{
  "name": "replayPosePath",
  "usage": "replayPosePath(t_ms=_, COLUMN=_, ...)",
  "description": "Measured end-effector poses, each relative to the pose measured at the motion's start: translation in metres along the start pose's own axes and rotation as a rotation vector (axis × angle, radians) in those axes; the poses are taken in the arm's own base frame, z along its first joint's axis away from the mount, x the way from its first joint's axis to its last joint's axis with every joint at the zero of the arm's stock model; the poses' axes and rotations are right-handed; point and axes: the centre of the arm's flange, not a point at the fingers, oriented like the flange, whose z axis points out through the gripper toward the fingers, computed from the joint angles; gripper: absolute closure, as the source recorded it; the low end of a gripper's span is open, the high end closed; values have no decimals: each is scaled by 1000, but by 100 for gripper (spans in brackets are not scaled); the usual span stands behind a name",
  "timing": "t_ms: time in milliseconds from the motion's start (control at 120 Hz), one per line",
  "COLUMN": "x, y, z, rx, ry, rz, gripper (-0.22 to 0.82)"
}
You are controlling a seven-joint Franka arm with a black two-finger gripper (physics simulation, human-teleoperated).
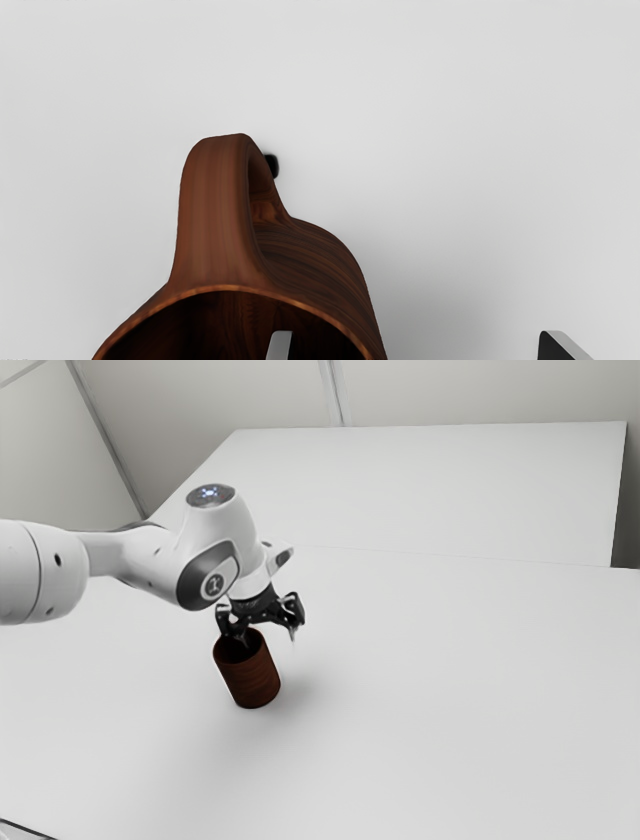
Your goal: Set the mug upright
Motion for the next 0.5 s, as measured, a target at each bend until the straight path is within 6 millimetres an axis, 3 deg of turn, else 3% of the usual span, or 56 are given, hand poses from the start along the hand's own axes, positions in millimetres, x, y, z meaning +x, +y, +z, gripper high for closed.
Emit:
replayPosePath(t_ms=175, x=11, y=-8, z=-15, rx=-3, ry=3, rz=-21, gripper=3)
replayPosePath(t_ms=500, x=39, y=-21, z=-70, rx=-21, ry=28, rz=13, gripper=1)
